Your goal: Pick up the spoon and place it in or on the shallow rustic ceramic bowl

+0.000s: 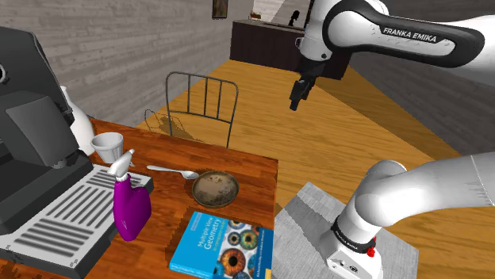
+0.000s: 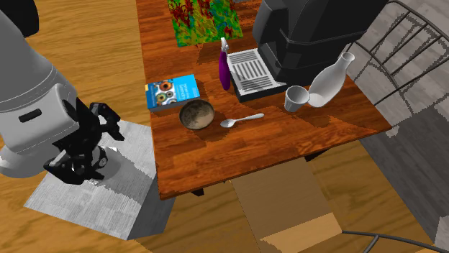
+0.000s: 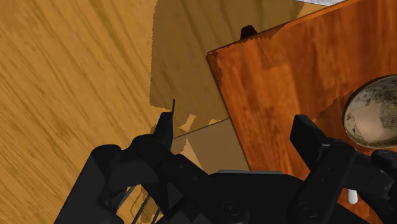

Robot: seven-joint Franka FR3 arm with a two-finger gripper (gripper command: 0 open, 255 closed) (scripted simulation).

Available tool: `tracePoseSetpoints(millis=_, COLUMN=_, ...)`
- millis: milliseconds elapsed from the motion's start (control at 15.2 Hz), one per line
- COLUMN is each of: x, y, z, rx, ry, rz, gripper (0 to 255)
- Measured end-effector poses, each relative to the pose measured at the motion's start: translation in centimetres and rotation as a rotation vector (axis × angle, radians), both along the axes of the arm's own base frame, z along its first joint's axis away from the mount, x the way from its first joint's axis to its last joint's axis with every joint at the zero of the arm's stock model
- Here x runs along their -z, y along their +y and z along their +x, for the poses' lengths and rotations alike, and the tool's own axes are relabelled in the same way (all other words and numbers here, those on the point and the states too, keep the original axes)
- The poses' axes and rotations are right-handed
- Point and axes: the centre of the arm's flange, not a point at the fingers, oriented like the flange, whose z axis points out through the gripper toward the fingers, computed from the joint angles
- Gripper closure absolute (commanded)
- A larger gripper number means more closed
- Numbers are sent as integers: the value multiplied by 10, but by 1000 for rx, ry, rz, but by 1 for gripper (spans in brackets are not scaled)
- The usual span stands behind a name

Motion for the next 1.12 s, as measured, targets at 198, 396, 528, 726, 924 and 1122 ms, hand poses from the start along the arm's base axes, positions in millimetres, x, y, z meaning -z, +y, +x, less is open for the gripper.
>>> tracePoseSetpoints(millis=198, x=11, y=6, z=8, rx=-7, ry=-2, rz=9, gripper=0)
tracePoseSetpoints(millis=396, x=34, y=25, z=29, rx=-22, ry=-7, rz=30, gripper=0)
tracePoseSetpoints(millis=528, x=43, y=37, z=39, rx=-33, ry=-14, rz=46, gripper=0)
tracePoseSetpoints(millis=726, x=67, y=57, z=62, rx=-50, ry=-21, rz=69, gripper=0)
tracePoseSetpoints(millis=924, x=89, y=80, z=83, rx=-66, ry=-29, rz=92, gripper=0)
tracePoseSetpoints(millis=1122, x=111, y=102, z=101, rx=-83, ry=-37, rz=116, gripper=0)
